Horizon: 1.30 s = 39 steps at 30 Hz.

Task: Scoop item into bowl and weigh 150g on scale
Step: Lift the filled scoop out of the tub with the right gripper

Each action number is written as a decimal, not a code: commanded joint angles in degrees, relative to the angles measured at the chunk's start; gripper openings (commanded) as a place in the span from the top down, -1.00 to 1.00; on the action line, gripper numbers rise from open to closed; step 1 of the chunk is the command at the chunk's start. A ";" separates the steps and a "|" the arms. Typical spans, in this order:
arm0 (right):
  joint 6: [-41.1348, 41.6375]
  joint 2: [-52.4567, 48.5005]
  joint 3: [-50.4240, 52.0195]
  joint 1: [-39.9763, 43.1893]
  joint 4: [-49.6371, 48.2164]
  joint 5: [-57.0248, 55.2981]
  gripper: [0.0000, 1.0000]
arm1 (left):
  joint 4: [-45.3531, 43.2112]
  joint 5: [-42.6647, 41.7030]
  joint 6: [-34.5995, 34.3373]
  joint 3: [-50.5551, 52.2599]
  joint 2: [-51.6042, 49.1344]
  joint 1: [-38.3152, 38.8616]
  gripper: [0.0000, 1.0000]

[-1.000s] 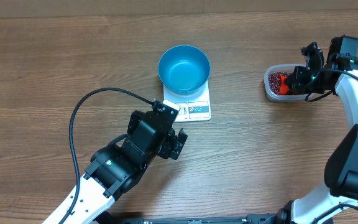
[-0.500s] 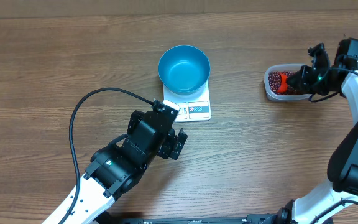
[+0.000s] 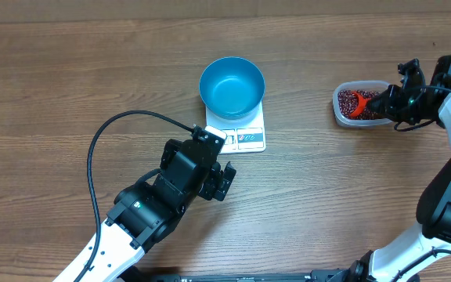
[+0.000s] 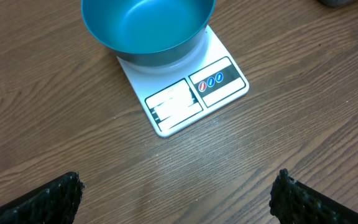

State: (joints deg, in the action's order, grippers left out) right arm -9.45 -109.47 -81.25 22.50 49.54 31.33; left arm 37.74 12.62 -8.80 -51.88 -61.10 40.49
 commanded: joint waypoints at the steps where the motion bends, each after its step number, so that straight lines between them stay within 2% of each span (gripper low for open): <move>1: 0.52 -1.90 1.42 1.42 0.44 0.07 0.93 | -0.07 -0.46 0.68 0.42 -0.35 -0.09 -0.99; 16: -1.81 -1.90 1.42 9.55 2.47 16.17 0.93 | -0.07 -0.46 0.66 0.42 -0.35 -0.09 -0.99; 39: -3.02 -1.90 1.42 11.39 3.02 29.55 0.93 | -0.07 -0.46 0.66 0.42 -0.35 -0.09 -0.99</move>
State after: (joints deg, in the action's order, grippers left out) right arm -11.86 -111.18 -80.23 32.93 52.71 55.81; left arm 37.74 12.60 -8.80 -51.88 -61.10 40.49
